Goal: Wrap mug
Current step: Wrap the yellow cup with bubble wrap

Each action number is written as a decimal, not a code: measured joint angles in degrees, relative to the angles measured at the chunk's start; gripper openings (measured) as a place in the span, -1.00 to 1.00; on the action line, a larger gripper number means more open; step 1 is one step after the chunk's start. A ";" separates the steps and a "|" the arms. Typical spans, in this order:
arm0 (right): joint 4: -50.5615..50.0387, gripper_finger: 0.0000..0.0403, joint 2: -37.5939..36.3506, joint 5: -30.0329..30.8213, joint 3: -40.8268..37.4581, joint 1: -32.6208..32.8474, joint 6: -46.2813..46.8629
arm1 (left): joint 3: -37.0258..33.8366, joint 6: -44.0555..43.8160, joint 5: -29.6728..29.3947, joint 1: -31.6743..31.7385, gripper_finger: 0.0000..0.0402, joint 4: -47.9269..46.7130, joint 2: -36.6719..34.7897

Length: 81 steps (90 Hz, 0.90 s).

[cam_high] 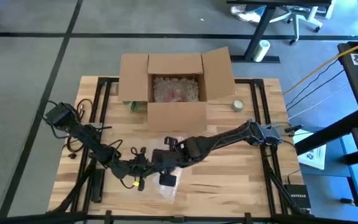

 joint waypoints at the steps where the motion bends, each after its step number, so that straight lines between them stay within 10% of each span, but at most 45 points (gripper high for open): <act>1: 0.22 -1.00 0.10 -0.28 0.02 0.01 -0.03 | 0.00 0.00 -0.02 0.01 -1.00 -0.01 0.00; 37: -4.44 -1.00 6.87 -6.86 -0.04 -1.71 0.19 | 0.11 0.74 -4.25 -5.20 -1.00 -4.75 -5.45; 81: -0.53 -1.00 7.15 -15.49 -10.84 -2.57 0.19 | -0.05 -23.79 -18.91 -11.98 -1.00 -33.68 -7.89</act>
